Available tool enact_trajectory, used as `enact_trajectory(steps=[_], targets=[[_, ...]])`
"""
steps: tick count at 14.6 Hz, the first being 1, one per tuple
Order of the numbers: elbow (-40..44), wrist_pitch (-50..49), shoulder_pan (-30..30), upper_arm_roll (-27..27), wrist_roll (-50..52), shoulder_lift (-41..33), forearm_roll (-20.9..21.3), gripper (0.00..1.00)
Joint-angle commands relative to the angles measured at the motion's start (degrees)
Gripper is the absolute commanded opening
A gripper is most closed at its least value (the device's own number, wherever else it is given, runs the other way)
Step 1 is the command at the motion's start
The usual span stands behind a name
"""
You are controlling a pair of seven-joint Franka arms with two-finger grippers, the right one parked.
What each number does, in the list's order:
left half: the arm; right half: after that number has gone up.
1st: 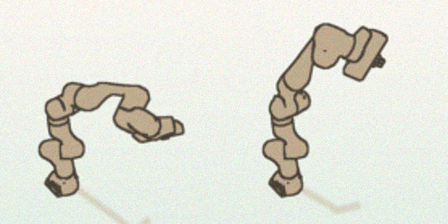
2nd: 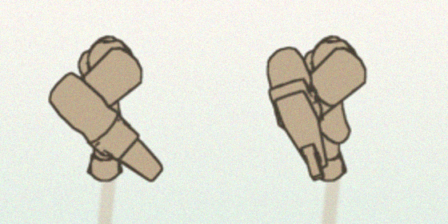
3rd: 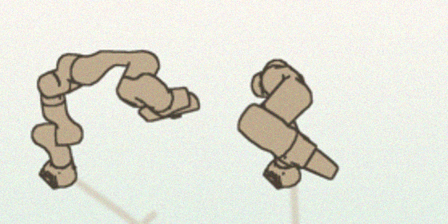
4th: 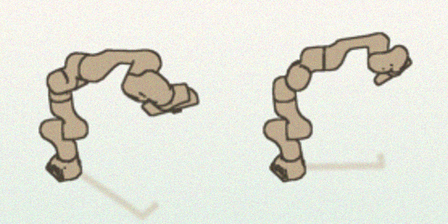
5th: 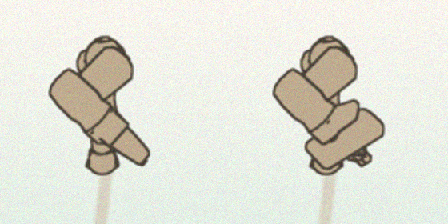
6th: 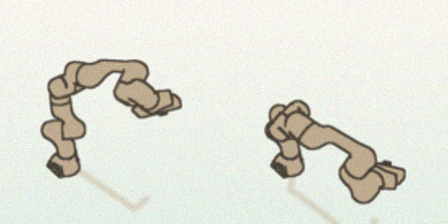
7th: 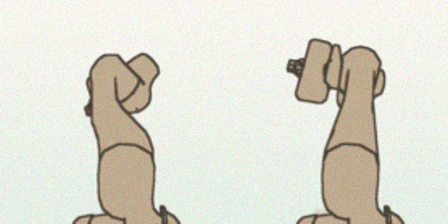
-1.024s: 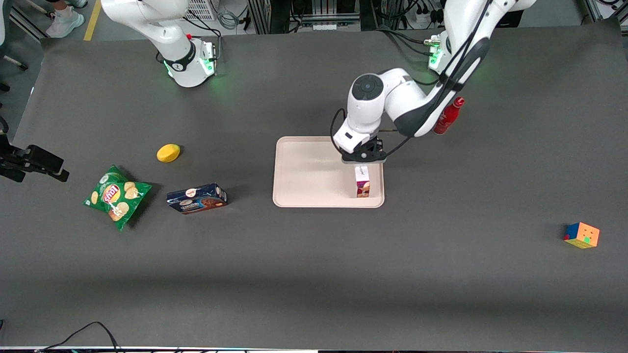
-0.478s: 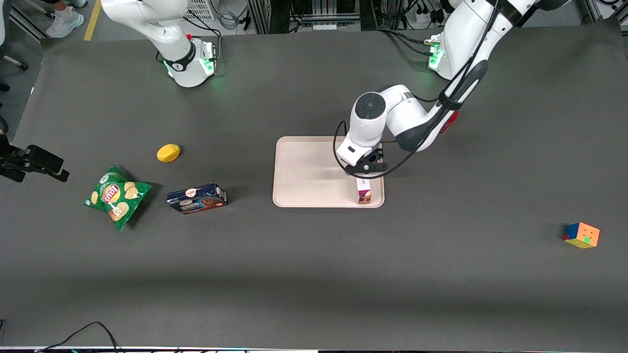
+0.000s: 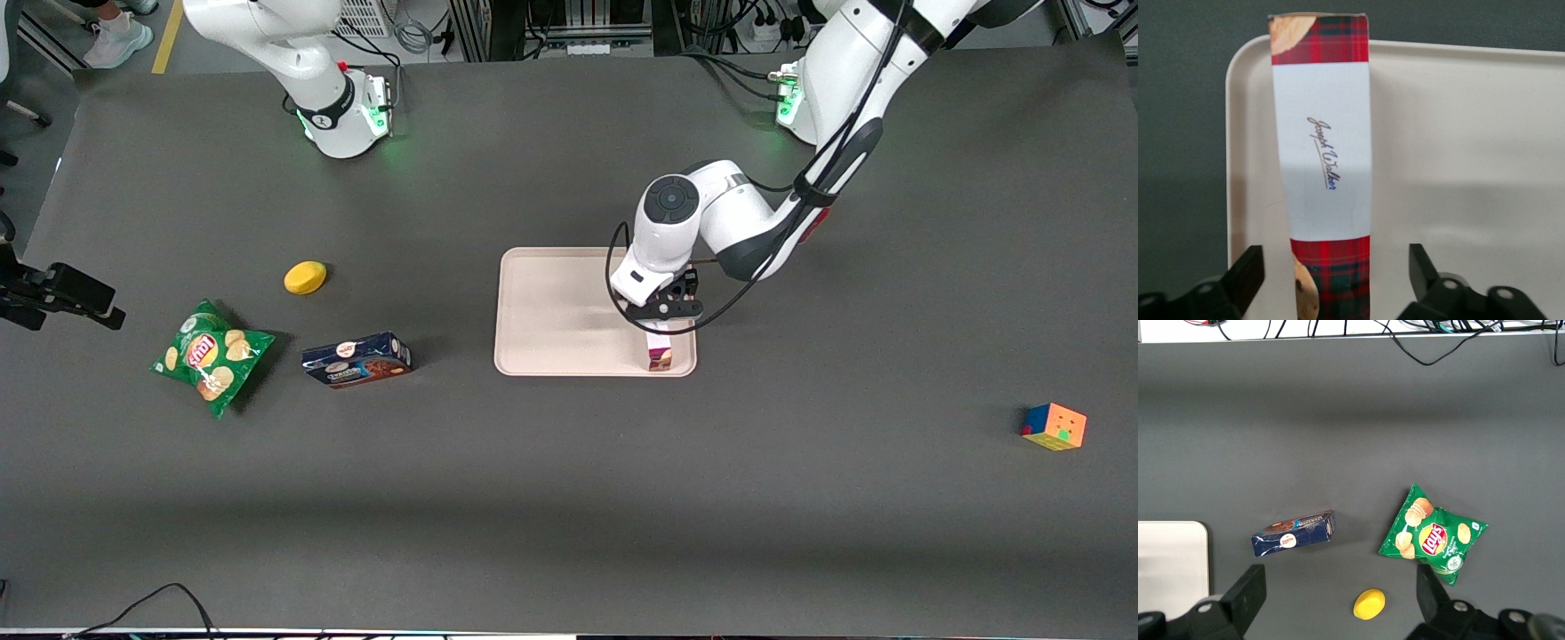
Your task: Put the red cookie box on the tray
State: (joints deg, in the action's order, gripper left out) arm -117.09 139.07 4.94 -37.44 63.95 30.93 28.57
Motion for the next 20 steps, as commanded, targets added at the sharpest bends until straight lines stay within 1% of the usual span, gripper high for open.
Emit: enact_trajectory(steps=[1,4,5,6,8,9,10,11,12,13,14,15,17,18,20], targets=[[1.1,-0.2,0.1,0.0,1.2,0.7,1.3,1.0],[3.6,-1.9,0.1,-0.2,1.2,0.1,1.0,1.0],[5.0,-4.2,0.0,-0.6,1.0,-0.3,0.7,1.0],[7.6,-8.9,0.0,-1.0,0.7,-0.6,0.6,1.0],[15.7,-22.8,0.2,-4.0,-4.0,-0.7,-0.4,1.0],[20.1,-29.5,0.1,-4.7,-8.1,-0.8,-1.8,1.0],[24.3,-36.0,0.0,-5.1,-11.5,-1.3,-4.7,1.0],[27.1,-40.2,0.0,-4.9,-14.2,-3.2,-6.6,1.0],[28.3,-42.9,-0.4,-4.8,-17.4,-5.0,-7.4,1.0],[28.7,-45.0,-0.8,-4.4,-21.2,-7.2,-8.1,1.0],[28.8,-47.0,-1.9,-3.5,-26.1,-9.8,-9.8,1.0],[28.9,-48.3,-2.1,-0.1,-31.0,-12.7,-11.8,1.0],[28.4,-50.6,-1.2,9.2,-41.7,-19.0,-17.8,1.0],[28.1,-51.6,-0.1,13.7,-46.3,-21.2,-19.1,1.0],[26.5,-51.2,1.5,23.1,-56.0,-24.3,-19.8,1.0]])
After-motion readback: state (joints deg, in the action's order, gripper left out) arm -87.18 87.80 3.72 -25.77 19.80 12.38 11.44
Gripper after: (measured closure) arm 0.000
